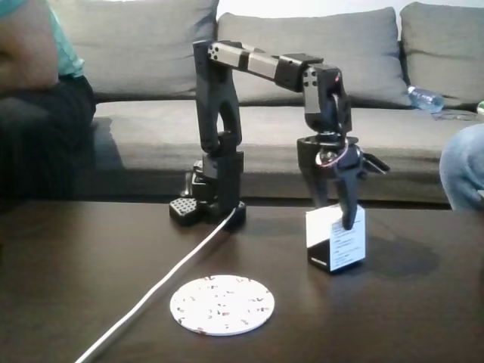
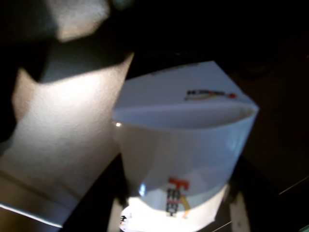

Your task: Grasp a servo box and put it on the zirlivani.

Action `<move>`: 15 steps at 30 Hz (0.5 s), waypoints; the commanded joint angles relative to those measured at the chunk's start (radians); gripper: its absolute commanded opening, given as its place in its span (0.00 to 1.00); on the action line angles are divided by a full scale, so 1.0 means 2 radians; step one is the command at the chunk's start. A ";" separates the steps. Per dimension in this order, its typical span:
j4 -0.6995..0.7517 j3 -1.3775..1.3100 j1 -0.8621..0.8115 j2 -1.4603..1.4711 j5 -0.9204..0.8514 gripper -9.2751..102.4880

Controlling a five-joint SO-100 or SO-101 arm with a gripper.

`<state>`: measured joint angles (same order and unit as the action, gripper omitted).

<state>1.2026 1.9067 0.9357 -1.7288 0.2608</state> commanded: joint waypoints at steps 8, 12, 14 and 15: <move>0.140 -0.177 -0.068 -0.002 -0.002 0.22; 0.161 -0.243 -0.117 0.007 -0.028 0.22; 0.162 -0.245 -0.140 0.014 -0.035 0.22; 0.162 -0.245 -0.153 0.023 -0.037 0.22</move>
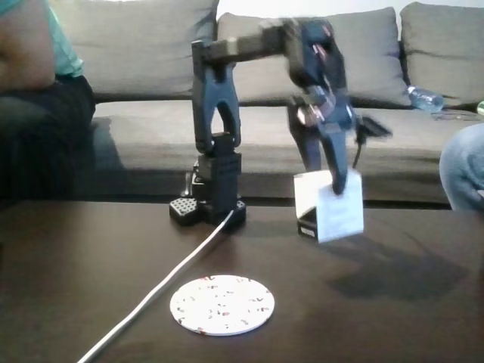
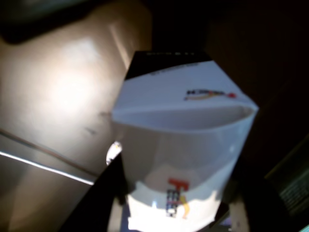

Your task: Grasp a servo box and put it on the zirlivani.

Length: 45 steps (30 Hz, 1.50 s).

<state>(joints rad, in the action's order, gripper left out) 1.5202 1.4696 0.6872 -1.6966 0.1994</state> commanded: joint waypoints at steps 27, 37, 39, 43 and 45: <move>0.059 -0.192 -0.262 0.239 -0.058 0.22; 0.058 -0.192 -0.268 0.238 -0.085 0.27; 0.059 -0.189 -0.268 0.238 -0.085 0.31; 0.065 -0.186 -0.268 0.238 -0.095 0.36; 0.077 -0.187 -0.267 0.238 -0.107 0.38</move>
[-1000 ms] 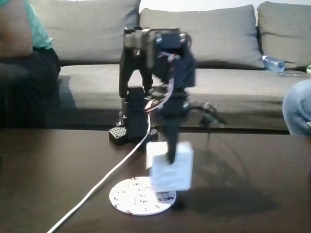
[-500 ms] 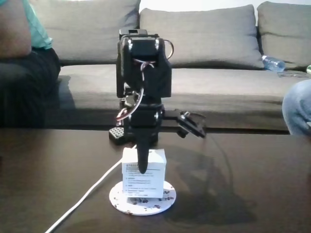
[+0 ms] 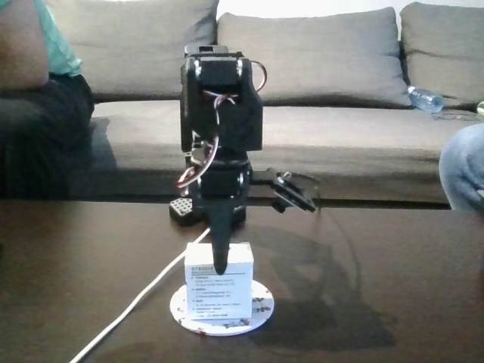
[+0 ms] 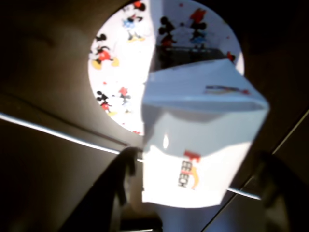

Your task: Grasp a servo box and put it on the zirlivani.

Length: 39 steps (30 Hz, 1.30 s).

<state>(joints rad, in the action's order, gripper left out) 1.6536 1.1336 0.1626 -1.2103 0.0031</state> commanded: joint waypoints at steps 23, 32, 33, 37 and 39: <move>0.076 -0.019 -0.018 -0.210 -0.013 0.17; -0.169 0.384 -0.080 -0.313 -0.052 0.10; -0.222 0.445 -0.080 -0.333 -0.054 0.10; -0.376 0.651 -0.053 -0.435 -0.053 0.10; -0.416 0.736 -0.030 -0.501 -0.053 0.10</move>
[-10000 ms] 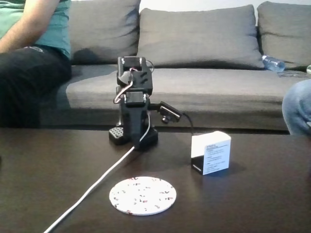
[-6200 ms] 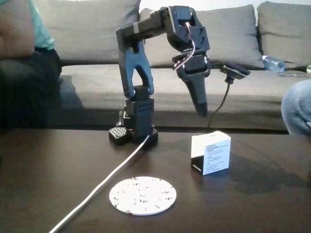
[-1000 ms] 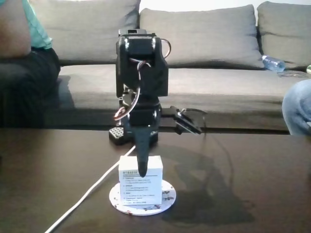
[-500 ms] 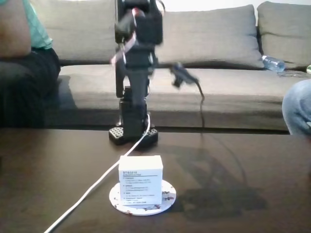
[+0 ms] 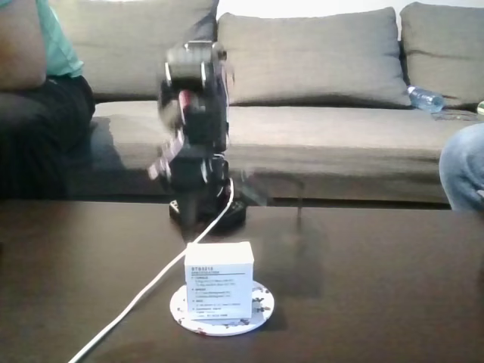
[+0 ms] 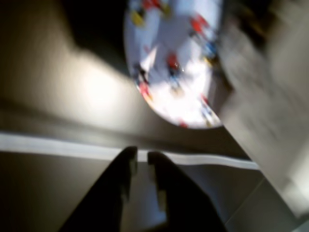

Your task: Grasp a servo box and put it on the zirlivani.

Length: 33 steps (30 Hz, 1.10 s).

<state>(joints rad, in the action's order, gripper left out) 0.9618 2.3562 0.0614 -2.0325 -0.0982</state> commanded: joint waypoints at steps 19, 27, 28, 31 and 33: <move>0.203 0.304 0.104 -0.657 0.030 0.09; 0.201 0.306 0.106 -0.659 0.030 0.09; 0.201 0.306 0.106 -0.660 0.030 0.09; 0.202 0.306 0.106 -0.660 0.030 0.09; 0.202 0.306 0.106 -0.660 0.030 0.09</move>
<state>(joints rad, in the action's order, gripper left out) 1.2977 2.9698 0.2669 -3.3517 -0.0445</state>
